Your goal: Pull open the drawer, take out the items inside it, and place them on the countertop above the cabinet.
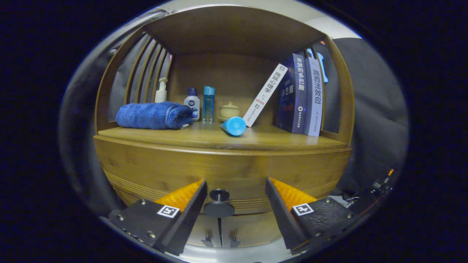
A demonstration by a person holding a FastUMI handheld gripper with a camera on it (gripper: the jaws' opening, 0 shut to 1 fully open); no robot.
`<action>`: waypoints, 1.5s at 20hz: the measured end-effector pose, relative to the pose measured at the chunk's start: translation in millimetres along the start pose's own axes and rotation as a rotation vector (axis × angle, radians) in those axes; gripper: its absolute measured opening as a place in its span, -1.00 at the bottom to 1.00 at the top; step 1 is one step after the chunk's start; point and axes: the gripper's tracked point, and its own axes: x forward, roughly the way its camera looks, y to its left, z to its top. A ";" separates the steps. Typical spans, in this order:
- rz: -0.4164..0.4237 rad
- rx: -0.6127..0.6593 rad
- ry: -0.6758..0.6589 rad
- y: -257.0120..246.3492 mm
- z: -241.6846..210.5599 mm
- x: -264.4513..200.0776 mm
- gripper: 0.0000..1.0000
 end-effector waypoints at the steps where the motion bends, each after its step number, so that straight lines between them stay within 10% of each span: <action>1: 0.007 -0.013 -0.003 -0.4 -0.5 3.5 0.92; 30: -0.019 -0.037 -0.253 -88.9 106.7 -88.9 0.96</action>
